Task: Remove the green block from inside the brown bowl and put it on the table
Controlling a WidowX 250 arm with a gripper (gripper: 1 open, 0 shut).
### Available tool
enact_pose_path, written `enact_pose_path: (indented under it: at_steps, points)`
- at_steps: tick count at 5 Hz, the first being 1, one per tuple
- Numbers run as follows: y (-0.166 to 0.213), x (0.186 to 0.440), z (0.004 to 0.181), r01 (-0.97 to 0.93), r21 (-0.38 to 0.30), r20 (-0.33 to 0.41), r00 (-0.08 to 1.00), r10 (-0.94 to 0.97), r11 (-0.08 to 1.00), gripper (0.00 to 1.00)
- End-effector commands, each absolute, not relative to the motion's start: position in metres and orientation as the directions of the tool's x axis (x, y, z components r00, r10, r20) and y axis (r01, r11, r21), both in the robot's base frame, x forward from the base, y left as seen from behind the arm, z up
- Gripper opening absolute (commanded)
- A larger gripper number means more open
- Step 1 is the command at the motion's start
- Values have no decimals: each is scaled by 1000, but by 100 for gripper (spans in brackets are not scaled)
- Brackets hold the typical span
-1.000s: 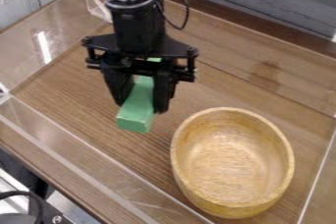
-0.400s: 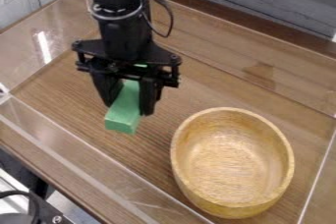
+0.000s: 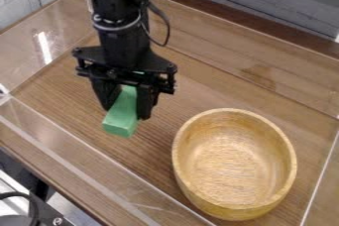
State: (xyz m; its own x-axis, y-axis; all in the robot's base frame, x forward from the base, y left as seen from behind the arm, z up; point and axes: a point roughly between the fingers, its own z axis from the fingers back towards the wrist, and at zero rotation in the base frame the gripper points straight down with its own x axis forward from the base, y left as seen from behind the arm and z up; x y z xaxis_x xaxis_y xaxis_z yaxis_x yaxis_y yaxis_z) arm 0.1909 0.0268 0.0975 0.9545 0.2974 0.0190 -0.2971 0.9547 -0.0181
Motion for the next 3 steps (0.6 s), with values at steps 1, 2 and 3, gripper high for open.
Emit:
enact_pose_path:
  at_steps: [1,2,3]
  points:
    - [34,198,97,-302,-9,55,952,302,953,0]
    - [39,200,91,-306,2,57,951,305,952,0]
    - [43,202,85,-309,12,57,950,308,951,0]
